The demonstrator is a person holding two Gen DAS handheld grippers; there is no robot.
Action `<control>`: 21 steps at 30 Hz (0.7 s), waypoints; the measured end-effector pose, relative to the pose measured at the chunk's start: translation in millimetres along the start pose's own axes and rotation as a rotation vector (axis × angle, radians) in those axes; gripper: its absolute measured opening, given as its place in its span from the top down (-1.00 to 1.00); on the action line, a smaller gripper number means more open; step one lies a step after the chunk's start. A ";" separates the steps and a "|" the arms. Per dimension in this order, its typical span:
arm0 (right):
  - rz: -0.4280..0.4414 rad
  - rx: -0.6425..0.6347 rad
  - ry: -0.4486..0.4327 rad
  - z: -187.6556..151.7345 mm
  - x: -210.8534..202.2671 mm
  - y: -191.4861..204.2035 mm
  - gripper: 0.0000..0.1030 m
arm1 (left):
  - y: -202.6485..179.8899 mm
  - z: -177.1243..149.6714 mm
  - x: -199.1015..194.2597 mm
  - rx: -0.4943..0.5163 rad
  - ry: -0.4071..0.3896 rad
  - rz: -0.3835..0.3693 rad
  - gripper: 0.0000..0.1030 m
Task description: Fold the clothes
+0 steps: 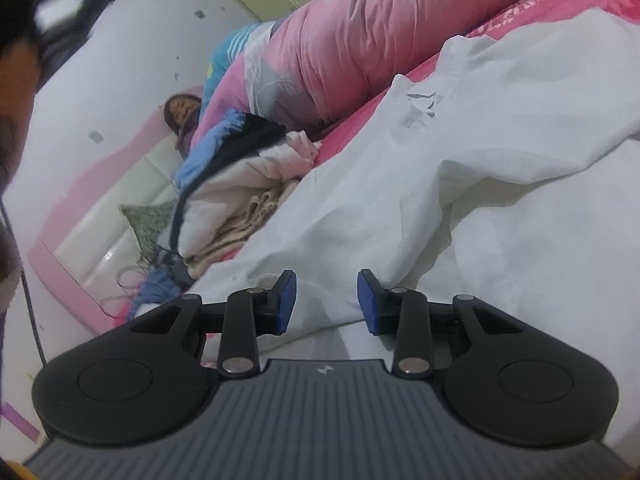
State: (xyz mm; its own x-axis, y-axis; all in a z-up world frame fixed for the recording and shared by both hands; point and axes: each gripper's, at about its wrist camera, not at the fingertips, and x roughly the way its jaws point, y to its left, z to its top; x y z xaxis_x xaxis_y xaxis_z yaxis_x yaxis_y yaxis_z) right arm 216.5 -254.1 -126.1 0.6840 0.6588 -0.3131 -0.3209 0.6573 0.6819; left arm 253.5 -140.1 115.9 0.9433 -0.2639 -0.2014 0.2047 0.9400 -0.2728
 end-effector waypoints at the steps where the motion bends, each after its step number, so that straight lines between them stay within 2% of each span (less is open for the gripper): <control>1: 0.010 0.013 -0.006 0.2 -1.1 -1.9 0.37 | 0.8 -8.1 0.5 -0.004 0.016 0.013 0.34; 4: 0.026 0.032 -0.013 0.3 -2.9 -4.6 0.37 | 25.3 -29.5 -9.9 -0.016 0.053 0.111 0.06; 6: 0.027 0.035 -0.013 0.4 -3.0 -4.5 0.36 | 63.8 -37.2 -29.4 -0.039 0.080 0.206 -0.05; 8: 0.026 0.033 -0.012 0.5 -3.0 -3.9 0.36 | 112.8 -41.9 -60.0 -0.073 0.084 0.329 -0.20; 11: 0.022 0.033 -0.010 0.9 -2.9 -3.9 0.36 | 192.3 -45.7 -116.4 -0.168 0.045 0.574 -0.46; 14: 0.012 0.026 -0.004 0.7 -2.8 -2.9 0.36 | 277.4 -54.4 -172.7 -0.358 0.044 0.775 -0.49; 17: -0.004 0.015 0.004 0.4 -1.3 -1.2 0.36 | 340.7 -76.3 -208.9 -0.582 0.065 0.832 -0.49; 21: -0.028 -0.005 0.011 0.0 1.1 2.2 0.36 | 390.3 -101.6 -222.3 -0.758 0.064 0.816 -0.49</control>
State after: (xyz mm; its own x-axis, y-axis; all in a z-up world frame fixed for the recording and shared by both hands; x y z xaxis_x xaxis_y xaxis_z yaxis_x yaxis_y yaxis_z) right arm 216.6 -251.9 -124.9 0.6854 0.6443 -0.3393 -0.3050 0.6771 0.6697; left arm 97.2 263.5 -41.3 0.7028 0.3412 -0.6243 -0.7030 0.4676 -0.5359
